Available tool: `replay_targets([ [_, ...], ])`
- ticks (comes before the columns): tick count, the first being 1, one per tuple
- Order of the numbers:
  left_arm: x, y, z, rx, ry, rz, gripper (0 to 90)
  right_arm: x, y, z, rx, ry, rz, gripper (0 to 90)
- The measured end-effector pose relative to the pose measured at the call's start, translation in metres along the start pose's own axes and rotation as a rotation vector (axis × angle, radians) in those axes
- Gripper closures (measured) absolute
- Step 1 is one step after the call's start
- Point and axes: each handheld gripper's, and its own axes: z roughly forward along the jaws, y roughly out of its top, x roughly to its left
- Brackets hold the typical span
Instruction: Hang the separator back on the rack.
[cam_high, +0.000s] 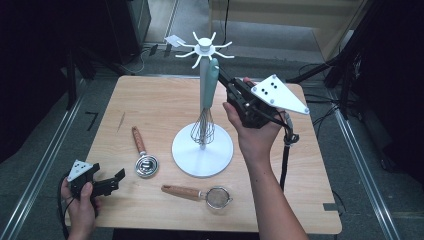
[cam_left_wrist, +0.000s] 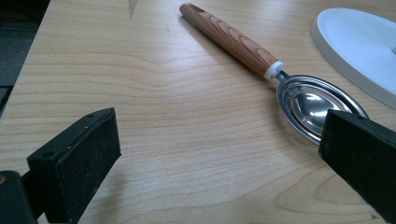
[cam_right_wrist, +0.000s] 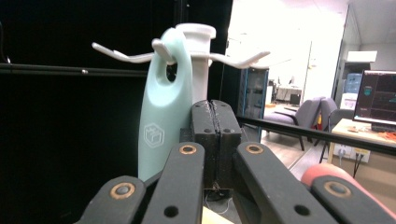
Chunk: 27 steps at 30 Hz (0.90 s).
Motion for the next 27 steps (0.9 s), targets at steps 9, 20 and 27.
replay_targets([
  [9, 0.000, 0.000, 0.000, -0.002, 0.001, -0.002, 0.0, 0.010, 0.004, -0.002, -0.009, 0.007, -0.008, 90.0],
  [20, 0.000, 0.000, 0.000, 0.002, 0.002, 0.001, 0.0, 0.027, 0.004, 0.002, -0.006, 0.020, -0.030, 90.0],
  [27, 0.000, 0.000, 0.000, -0.001, 0.002, 0.001, 0.0, 0.033, 0.004, 0.007, 0.002, 0.021, -0.030, 90.0],
])
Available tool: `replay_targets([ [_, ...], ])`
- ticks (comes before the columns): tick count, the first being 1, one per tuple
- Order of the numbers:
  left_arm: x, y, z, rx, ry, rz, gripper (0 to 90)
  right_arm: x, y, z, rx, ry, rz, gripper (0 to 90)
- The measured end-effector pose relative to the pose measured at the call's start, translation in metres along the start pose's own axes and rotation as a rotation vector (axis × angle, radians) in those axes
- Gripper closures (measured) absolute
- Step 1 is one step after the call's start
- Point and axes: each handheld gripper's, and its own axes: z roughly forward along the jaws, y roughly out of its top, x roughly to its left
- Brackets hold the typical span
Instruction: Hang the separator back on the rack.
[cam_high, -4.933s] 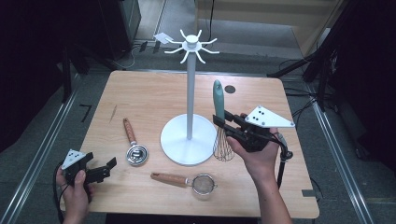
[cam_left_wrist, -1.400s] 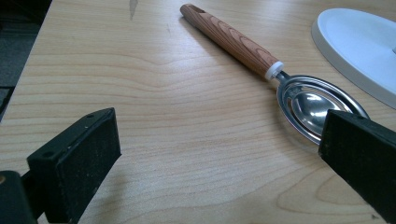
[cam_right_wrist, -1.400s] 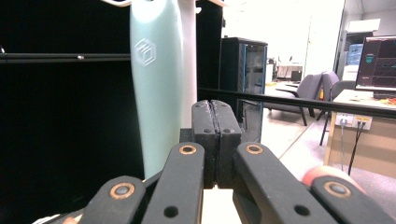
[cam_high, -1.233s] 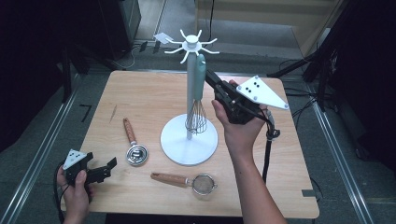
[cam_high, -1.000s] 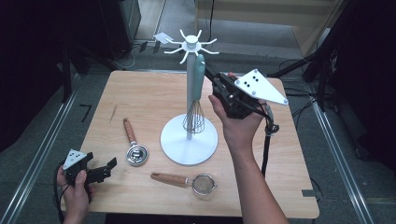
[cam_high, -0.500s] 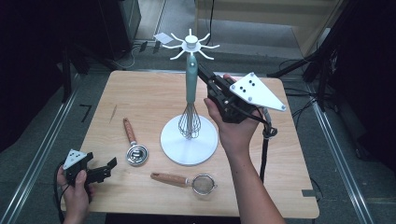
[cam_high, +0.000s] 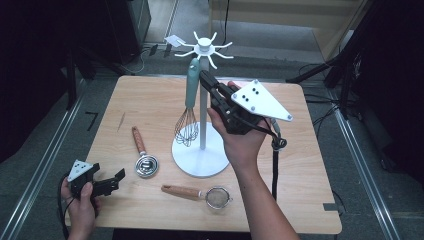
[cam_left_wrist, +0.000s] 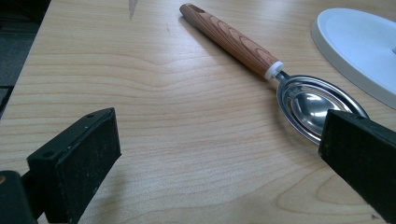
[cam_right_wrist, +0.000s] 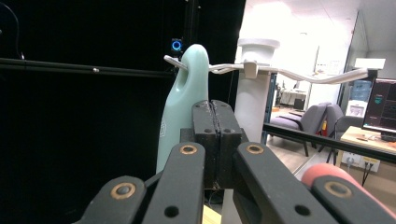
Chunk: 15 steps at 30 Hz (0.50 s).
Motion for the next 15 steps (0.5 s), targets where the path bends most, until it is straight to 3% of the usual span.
replay_targets([
  [15, -0.0007, 0.0000, -0.0002, 0.002, 0.006, 0.004, 0.0, 0.0004, -0.0027, -0.0011, 0.017, 0.018, -0.005, 90.0],
])
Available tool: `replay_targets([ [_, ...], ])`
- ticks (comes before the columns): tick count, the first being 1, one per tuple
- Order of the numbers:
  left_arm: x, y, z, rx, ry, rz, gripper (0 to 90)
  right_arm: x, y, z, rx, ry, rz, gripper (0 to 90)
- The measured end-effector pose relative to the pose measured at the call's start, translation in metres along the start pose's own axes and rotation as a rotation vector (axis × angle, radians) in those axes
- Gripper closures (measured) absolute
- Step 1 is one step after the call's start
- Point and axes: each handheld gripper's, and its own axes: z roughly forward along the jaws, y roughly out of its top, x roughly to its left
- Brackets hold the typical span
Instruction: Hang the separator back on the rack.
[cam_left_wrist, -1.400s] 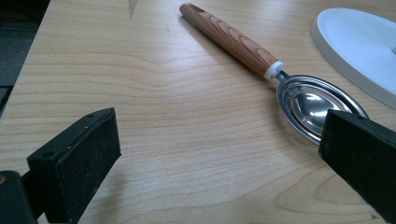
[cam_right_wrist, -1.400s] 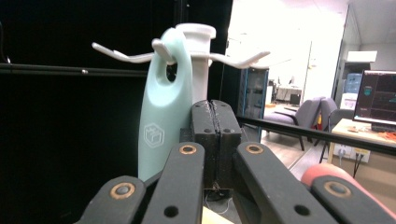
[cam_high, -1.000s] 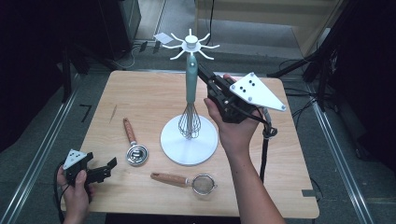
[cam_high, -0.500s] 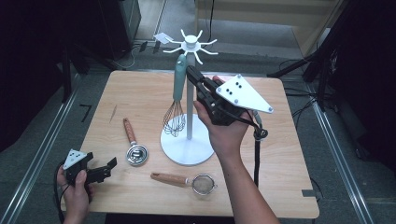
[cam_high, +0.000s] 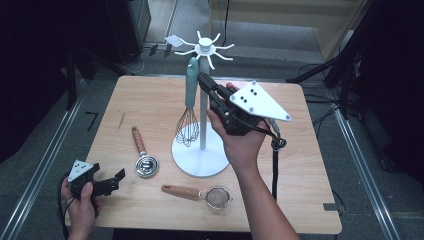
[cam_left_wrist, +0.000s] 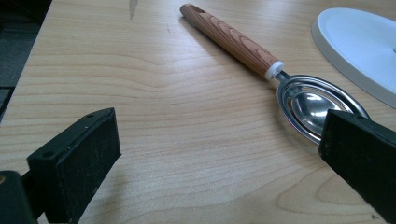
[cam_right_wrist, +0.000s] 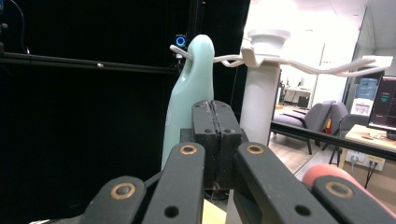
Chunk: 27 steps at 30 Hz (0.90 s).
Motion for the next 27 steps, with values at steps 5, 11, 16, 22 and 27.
replay_targets([
  [5, 0.000, 0.000, 0.000, -0.002, 0.001, 0.001, 0.0, -0.005, -0.006, -0.008, 0.021, -0.021, -0.003, 88.4],
  [11, -0.001, 0.000, 0.000, -0.002, 0.002, 0.005, 0.0, -0.015, -0.021, -0.021, 0.066, -0.033, -0.007, 84.5],
  [16, -0.001, 0.000, 0.000, -0.002, 0.004, 0.008, 0.0, -0.021, -0.035, -0.033, 0.117, -0.023, 0.003, 78.6],
  [22, -0.001, 0.000, 0.000, -0.004, 0.008, 0.011, 0.0, -0.027, -0.058, -0.044, 0.174, -0.002, -0.002, 73.9],
  [27, -0.001, 0.000, -0.001, -0.004, 0.009, 0.015, 0.0, -0.031, -0.076, -0.053, 0.217, 0.019, -0.006, 72.3],
])
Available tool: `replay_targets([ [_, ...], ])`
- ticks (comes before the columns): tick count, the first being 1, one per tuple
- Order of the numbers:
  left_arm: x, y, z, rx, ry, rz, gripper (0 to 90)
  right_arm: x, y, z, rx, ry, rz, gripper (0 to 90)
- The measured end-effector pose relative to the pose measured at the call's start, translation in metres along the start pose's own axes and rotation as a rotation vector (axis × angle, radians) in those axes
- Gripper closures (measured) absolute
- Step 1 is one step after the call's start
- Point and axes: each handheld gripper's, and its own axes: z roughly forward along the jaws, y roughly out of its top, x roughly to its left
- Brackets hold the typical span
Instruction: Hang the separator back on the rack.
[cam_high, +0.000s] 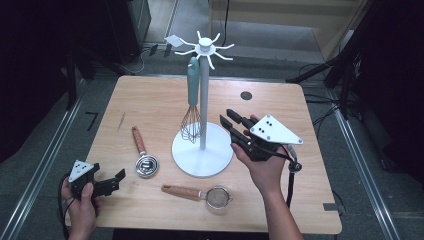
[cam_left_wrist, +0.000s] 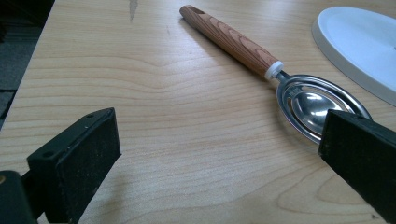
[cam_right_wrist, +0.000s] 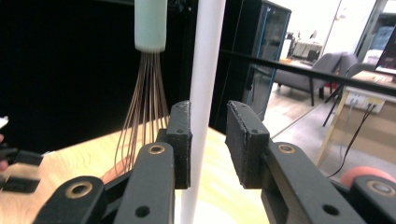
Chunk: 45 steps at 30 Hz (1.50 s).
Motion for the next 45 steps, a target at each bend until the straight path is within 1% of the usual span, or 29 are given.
replay_targets([
  [1, 0.000, 0.000, 0.000, 0.001, 0.001, 0.002, 0.0, 0.000, -0.004, -0.001, 0.008, 0.006, 0.006, 72.0],
  [5, 0.000, 0.000, 0.000, 0.000, 0.000, 0.004, 0.0, -0.003, -0.018, -0.005, 0.029, 0.008, 0.006, 71.0],
  [6, 0.000, 0.000, 0.000, 0.001, 0.000, 0.004, 0.0, -0.003, -0.021, -0.006, 0.037, 0.010, 0.016, 70.7],
  [7, 0.000, 0.000, 0.000, 0.001, 0.000, 0.004, 0.0, -0.004, -0.026, -0.007, 0.048, 0.011, 0.015, 70.4],
  [11, -0.001, 0.000, 0.000, -0.001, 0.001, 0.003, 0.0, -0.006, -0.038, -0.011, 0.079, -0.002, 0.027, 67.6],
  [12, -0.001, 0.000, 0.000, -0.004, 0.001, 0.003, 0.0, -0.006, -0.041, -0.012, 0.092, -0.004, 0.031, 66.9],
  [13, -0.001, 0.000, 0.000, -0.002, 0.001, 0.005, 0.0, -0.007, -0.045, -0.013, 0.103, -0.001, 0.026, 66.4],
  [14, -0.001, 0.000, 0.000, -0.002, 0.001, 0.006, 0.0, -0.007, -0.048, -0.014, 0.119, 0.004, 0.036, 65.3],
  [18, -0.001, 0.000, 0.000, -0.003, 0.001, 0.006, 0.0, -0.008, -0.059, -0.015, 0.168, 0.021, 0.037, 65.0],
  [20, -0.001, 0.000, 0.000, 0.000, -0.001, 0.009, 0.0, -0.007, -0.062, -0.015, 0.200, 0.020, 0.031, 64.5],
  [22, -0.002, 0.000, 0.001, -0.001, 0.003, 0.012, 0.0, -0.006, -0.066, -0.014, 0.239, 0.036, 0.035, 63.2],
  [23, -0.002, 0.000, 0.001, 0.001, 0.005, 0.016, 0.0, -0.006, -0.069, -0.013, 0.250, 0.035, 0.031, 62.8],
  [26, -0.002, 0.000, 0.001, 0.006, 0.006, 0.025, 0.0, -0.002, -0.074, -0.011, 0.295, 0.064, 0.017, 61.9],
  [27, -0.002, 0.000, 0.001, 0.007, 0.008, 0.026, 0.0, -0.001, -0.077, -0.010, 0.318, 0.084, 0.008, 61.5],
  [29, -0.003, 0.000, 0.001, 0.008, 0.008, 0.026, 0.0, 0.001, -0.080, -0.007, 0.348, 0.123, 0.015, 61.1],
  [30, -0.003, 0.000, 0.001, 0.008, 0.008, 0.026, 0.0, 0.004, -0.081, -0.005, 0.365, 0.145, 0.011, 61.1],
  [31, -0.003, 0.000, 0.001, 0.009, 0.008, 0.027, 0.0, 0.006, -0.083, -0.003, 0.378, 0.157, 0.005, 61.0],
  [32, -0.003, 0.000, 0.001, 0.009, 0.008, 0.027, 0.0, 0.010, -0.084, 0.000, 0.408, 0.176, -0.009, 60.8],
  [33, -0.003, 0.000, 0.001, 0.009, 0.011, 0.027, 0.0, 0.010, -0.084, 0.000, 0.408, 0.176, -0.009, 60.8],
  [36, -0.003, 0.000, 0.001, 0.010, 0.011, 0.027, 0.0, 0.015, -0.088, 0.006, 0.452, 0.212, -0.028, 60.9],
  [38, -0.003, 0.000, 0.001, 0.009, 0.010, 0.027, 0.0, 0.018, -0.090, 0.009, 0.483, 0.222, -0.037, 61.3],
  [40, -0.004, 0.000, 0.001, 0.011, 0.014, 0.027, 0.0, 0.021, -0.093, 0.012, 0.514, 0.245, -0.050, 61.1],
  [42, -0.004, 0.000, 0.001, 0.011, 0.016, 0.027, 0.0, 0.024, -0.095, 0.014, 0.538, 0.260, -0.042, 61.1],
  [45, -0.004, 0.000, 0.001, 0.009, 0.017, 0.028, 0.0, 0.028, -0.097, 0.019, 0.572, 0.282, -0.049, 61.6],
])
